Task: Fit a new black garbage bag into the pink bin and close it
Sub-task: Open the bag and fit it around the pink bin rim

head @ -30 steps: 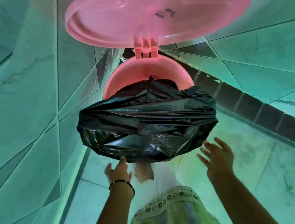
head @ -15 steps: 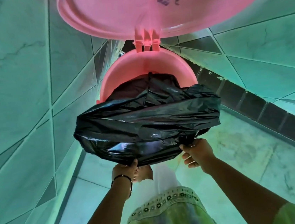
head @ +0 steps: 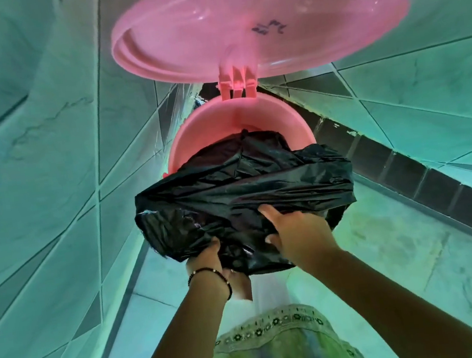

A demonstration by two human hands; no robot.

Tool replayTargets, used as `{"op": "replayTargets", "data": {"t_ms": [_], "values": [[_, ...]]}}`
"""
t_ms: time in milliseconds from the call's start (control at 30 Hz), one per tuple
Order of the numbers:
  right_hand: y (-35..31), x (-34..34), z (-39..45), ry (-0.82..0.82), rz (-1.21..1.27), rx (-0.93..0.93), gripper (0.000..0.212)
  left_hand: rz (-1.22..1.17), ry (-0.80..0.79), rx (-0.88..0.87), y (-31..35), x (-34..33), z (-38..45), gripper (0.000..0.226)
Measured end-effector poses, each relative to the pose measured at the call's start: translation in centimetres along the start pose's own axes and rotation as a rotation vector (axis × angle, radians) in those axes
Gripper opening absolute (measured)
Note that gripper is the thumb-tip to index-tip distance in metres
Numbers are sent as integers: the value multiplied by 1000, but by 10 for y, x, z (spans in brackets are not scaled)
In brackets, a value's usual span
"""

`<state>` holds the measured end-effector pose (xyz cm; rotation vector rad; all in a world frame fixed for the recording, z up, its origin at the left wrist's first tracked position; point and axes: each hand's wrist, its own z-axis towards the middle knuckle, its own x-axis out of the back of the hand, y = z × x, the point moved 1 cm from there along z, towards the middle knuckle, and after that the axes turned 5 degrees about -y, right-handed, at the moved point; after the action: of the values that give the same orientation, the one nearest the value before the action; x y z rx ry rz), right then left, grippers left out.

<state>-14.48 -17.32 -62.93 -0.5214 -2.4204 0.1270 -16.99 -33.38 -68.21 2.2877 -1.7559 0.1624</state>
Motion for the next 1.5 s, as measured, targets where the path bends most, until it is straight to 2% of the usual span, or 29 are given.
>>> {"op": "replayTargets", "data": {"t_ms": [67, 133, 200, 300, 367, 433, 467, 567, 633, 700, 767, 833, 900, 967, 1000, 1067, 1100, 1167, 1233, 1367, 1467, 1500], "values": [[-1, -7, 17, -13, 9, -35, 41, 153, 73, -115, 1, -2, 7, 30], [4, -3, 29, 57, 166, -92, 24, 357, 119, -204, -1, 1, 8, 34], [10, 7, 35, 75, 463, -142, 6, 469, 110, -245, -3, 8, 7, 40], [16, 25, 38, 72, 882, -206, 5, 546, 78, -170, -5, 17, 17, 43], [18, 40, 38, 107, 1125, -229, 6, 535, 10, -62, -5, 19, 22, 39], [20, 53, 42, 158, 1373, -220, 8, 477, -26, -63, -3, 22, 26, 23], [21, 60, 45, 190, 1470, -214, 6, 403, -11, -26, -2, 24, 24, 23], [26, 72, 56, 291, 1576, -163, 12, 180, -23, 79, -4, 33, 38, 19], [31, 74, 64, 339, 1512, -101, 34, 89, -28, 106, 1, 28, 35, 17], [34, 74, 68, 375, 1346, 1, 63, -5, -76, 77, 8, 22, 29, 14], [37, 72, 69, 396, 1065, 93, 88, -31, -74, 81, 15, 17, 17, 24], [39, 67, 64, 409, 766, 147, 103, -67, -79, 56, 19, 13, 16, 20], [37, 61, 54, 450, 492, 240, 102, -85, -151, 56, 21, 8, 14, 22], [36, 45, 41, 510, 176, 340, 85, -207, -215, 66, 20, 5, 15, 28], [36, 35, 33, 529, 30, 368, 76, -210, -237, 65, 19, 3, 17, 24], [44, 10, 22, 524, -146, 350, 60, -189, -274, 71, 22, -1, 18, 26], [51, 0, 18, 510, -157, 293, 53, -186, -281, 67, 23, -2, 18, 31], [64, -11, 15, 475, -12, 81, 42, -193, -283, 57, 24, -5, 18, 44], [69, -14, 16, 413, 313, -176, 40, -190, -282, 44, 26, -7, 15, 49], [65, -19, 22, 328, 932, -537, 43, -233, -322, 36, 27, -9, 14, 40], [56, -26, 29, 190, 1680, -567, 35, -225, -357, 31, 30, -8, 15, 29], [56, -24, 31, 178, 1820, -528, 30, -234, -370, 26, 34, -9, 14, 29]]}}
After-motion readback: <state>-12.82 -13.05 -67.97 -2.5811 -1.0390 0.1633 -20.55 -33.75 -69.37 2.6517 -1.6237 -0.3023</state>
